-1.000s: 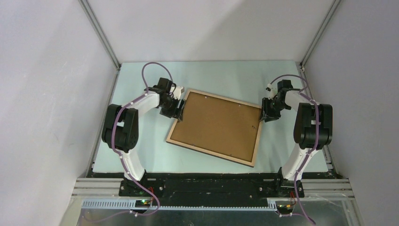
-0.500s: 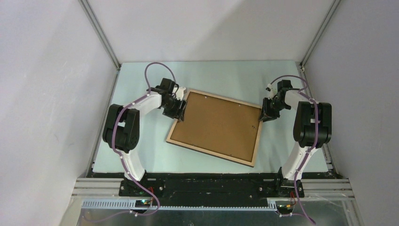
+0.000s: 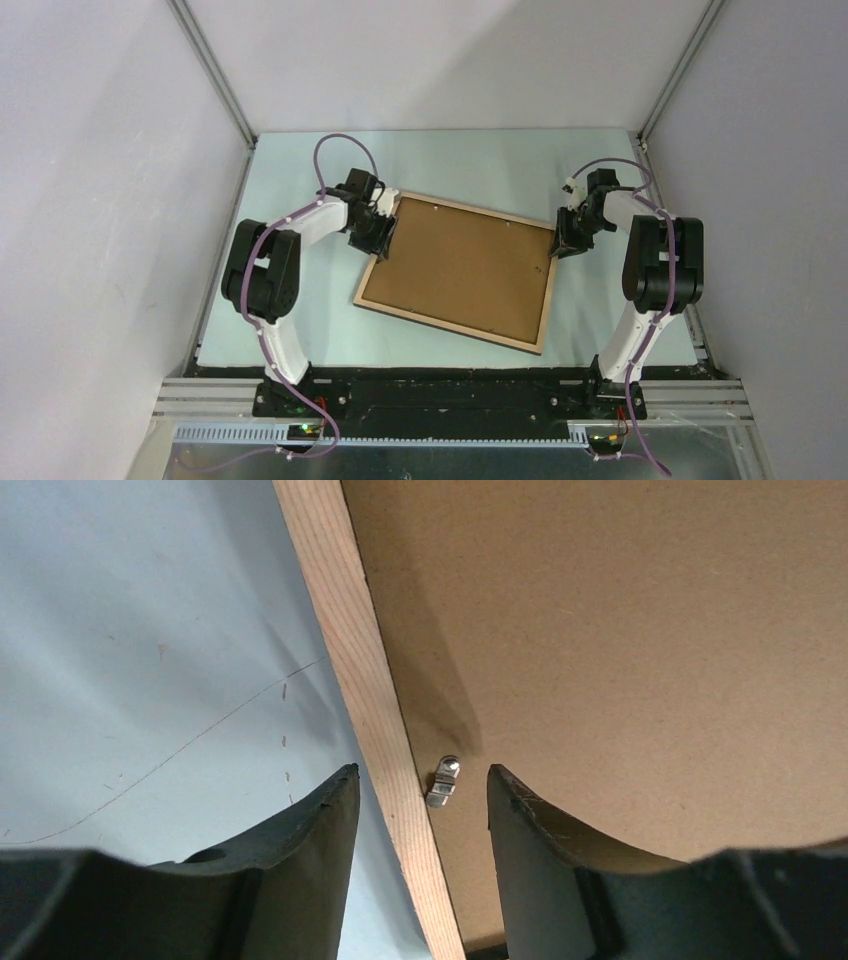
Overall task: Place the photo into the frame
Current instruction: Install the photo frame at the center of the board.
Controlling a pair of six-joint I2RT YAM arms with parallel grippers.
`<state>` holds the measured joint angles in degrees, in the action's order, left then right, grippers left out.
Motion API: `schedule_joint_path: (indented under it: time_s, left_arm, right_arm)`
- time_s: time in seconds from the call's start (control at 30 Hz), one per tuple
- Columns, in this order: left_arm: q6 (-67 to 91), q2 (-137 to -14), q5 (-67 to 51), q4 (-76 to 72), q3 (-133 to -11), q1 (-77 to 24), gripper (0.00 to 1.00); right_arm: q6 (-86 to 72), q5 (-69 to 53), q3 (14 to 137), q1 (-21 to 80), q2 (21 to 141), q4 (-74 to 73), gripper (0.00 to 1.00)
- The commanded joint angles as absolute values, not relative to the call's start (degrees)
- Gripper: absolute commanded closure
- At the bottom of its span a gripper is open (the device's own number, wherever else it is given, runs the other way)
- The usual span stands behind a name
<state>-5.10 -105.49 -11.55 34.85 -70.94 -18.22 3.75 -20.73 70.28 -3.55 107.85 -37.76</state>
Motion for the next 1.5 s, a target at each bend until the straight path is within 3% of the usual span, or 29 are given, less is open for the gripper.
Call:
schedule_joint_path:
  time_s: [0.0,0.57,1.47]
  left_arm:
    - [-6.94,-106.27,-9.24,33.93,-70.76,-19.12,0.46]
    - [-9.44,-104.27,-9.21,35.52,-69.81,-19.25,0.44]
    - [-10.18,-103.5,-8.05,35.98,-69.65,-18.2,0.58]
  right_arm:
    - [6.52,-20.32,71.51,-2.93,109.27,-34.71,0.87]
    - [6.57,-21.38,71.54,-3.78,109.85,-35.05,0.87]
    - [6.59,-22.09,71.54,-4.04,109.86,-35.33,0.88]
